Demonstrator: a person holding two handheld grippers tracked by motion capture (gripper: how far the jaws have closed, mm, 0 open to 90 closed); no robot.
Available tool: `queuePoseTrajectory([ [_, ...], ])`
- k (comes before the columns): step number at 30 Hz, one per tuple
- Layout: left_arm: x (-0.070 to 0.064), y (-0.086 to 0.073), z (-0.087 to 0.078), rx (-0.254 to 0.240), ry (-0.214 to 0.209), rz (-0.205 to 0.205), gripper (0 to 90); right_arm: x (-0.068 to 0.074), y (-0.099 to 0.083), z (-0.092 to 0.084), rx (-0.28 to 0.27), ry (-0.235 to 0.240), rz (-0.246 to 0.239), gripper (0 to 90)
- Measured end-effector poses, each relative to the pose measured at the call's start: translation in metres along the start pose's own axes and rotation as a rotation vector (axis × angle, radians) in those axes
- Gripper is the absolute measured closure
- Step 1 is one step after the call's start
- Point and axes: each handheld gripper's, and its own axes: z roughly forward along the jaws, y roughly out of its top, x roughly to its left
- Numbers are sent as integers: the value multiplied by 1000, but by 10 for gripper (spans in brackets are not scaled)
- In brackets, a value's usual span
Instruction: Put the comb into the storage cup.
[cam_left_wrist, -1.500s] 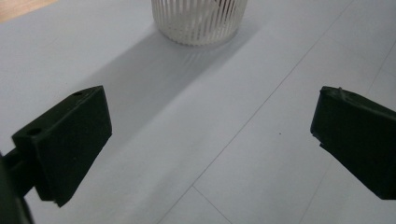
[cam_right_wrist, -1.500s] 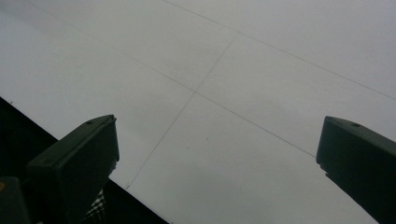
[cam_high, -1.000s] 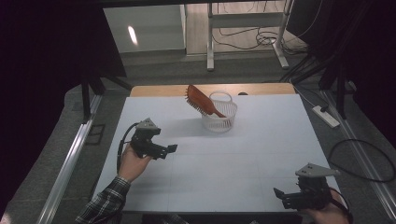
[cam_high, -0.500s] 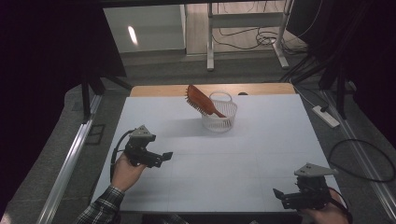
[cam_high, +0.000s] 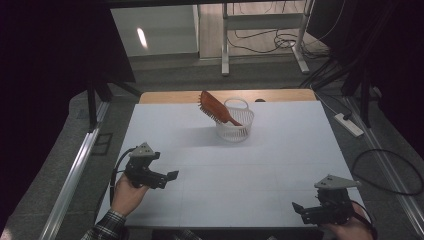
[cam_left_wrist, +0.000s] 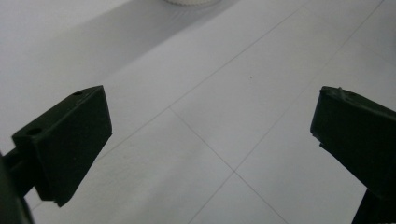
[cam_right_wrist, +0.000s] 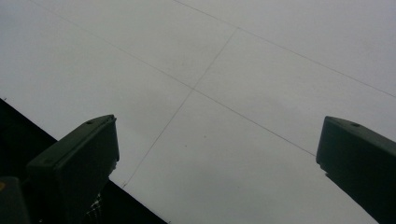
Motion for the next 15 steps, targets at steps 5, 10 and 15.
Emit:
queuePoseTrajectory([
  [5, -4, -6, -5, -1, 8, -3, 0, 0, 0, 0, 1, -1, -4, 0],
  [10, -7, -13, -11, -5, 9, -14, 0, 0, 0, 0, 0, 0, -2, 0],
  [15, -10, -20, -17, -4, 20, -16, 0, 0, 0, 0, 3, 2, -5, 0],
])
